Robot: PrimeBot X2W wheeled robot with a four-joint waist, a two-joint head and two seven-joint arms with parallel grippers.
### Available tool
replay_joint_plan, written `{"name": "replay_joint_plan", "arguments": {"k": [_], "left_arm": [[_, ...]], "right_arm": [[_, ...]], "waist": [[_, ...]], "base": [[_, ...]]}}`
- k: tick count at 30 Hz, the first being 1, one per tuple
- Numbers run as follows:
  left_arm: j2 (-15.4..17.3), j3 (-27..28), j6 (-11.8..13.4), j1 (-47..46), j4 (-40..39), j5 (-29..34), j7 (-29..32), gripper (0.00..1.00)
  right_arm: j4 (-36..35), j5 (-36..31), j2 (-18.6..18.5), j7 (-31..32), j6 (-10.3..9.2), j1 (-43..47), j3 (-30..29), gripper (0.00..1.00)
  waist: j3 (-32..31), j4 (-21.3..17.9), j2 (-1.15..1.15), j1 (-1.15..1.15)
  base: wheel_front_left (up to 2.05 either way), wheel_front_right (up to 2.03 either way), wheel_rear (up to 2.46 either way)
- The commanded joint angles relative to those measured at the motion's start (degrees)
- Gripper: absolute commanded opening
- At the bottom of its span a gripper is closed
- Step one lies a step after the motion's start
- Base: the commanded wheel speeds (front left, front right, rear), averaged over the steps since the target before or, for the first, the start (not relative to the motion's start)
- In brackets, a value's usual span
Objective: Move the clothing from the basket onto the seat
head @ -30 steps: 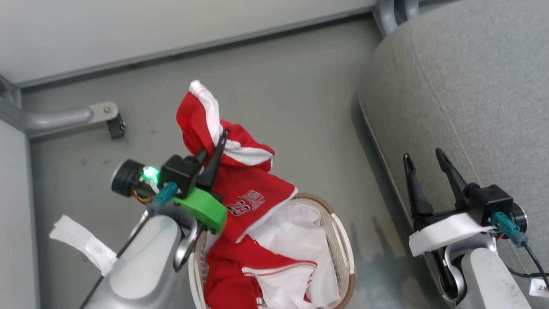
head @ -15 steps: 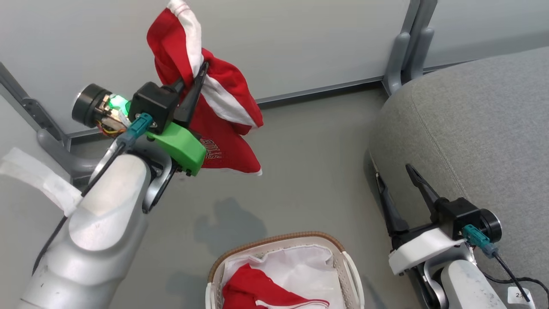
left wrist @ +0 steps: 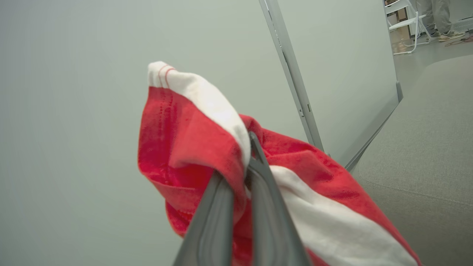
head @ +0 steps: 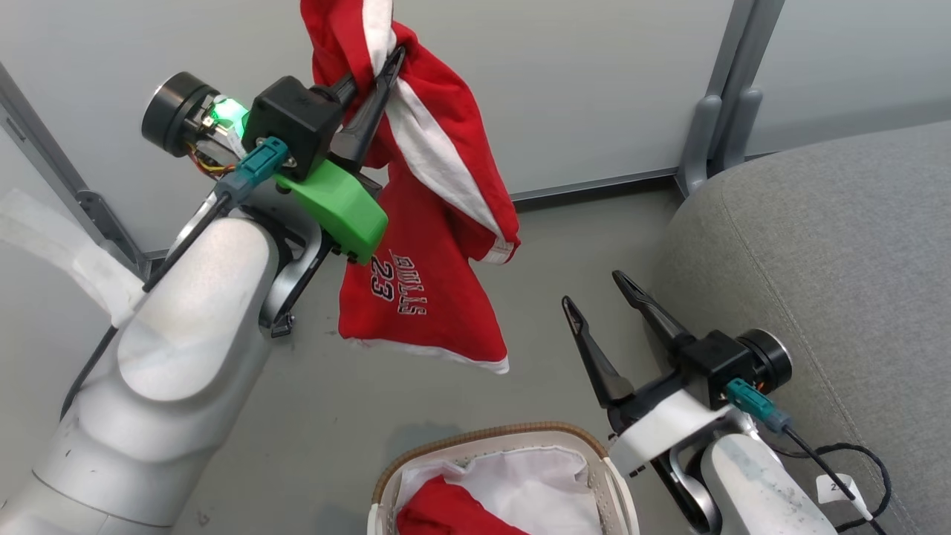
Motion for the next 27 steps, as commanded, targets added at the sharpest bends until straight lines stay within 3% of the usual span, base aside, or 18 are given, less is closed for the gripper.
{"name": "replay_joint_plan", "arguments": {"k": [1, 22, 24, 25, 26, 27], "left_arm": [[-0.35, -0.23, -0.09, -1.22, -0.87, -0.82, 0.33, 0.00], [-2.07, -6.47, 0.01, -0.70, -8.28, -3.77, 1.99, 0.00], [-2.15, -6.72, 0.07, 0.06, -8.92, -3.83, 1.92, 0.00], [-2.18, -6.81, 0.20, 0.50, -9.21, -4.14, 1.84, 0.00], [-2.20, -6.78, 0.37, 0.97, -9.44, -4.46, 1.81, 0.00], [-2.14, -6.75, 0.46, 1.47, -9.70, -4.59, 1.80, 0.00]], "right_arm": [[-0.19, 0.07, -0.25, -0.11, -0.04, -0.98, 0.96, 1.00], [6.89, -0.09, -0.23, -0.11, -0.04, -12.85, 6.29, 1.00], [7.90, 0.84, -0.24, -0.12, -0.04, -13.21, 6.20, 0.40], [8.55, 1.34, -0.24, -0.11, -0.04, -13.07, 6.16, 0.24], [8.85, 1.60, -0.24, -0.12, -0.04, -13.03, 6.17, 0.24], [9.06, 1.90, -0.24, -0.12, -0.04, -13.01, 6.10, 0.00]], "waist": [[-0.32, 0.38, 0.00, 0.00], [-1.05, 3.54, 0.00, 0.00], [-1.24, 3.81, 0.00, 0.00], [-1.34, 3.93, 0.00, 0.00], [-1.43, 4.00, 0.00, 0.00], [-1.53, 4.05, 0.00, 0.00]], "base": [[0.00, 0.00, 0.00], [0.00, 0.00, 0.00], [0.00, 0.00, 0.00], [0.00, 0.00, 0.00], [0.00, 0.00, 0.00], [0.00, 0.00, 0.00]]}}
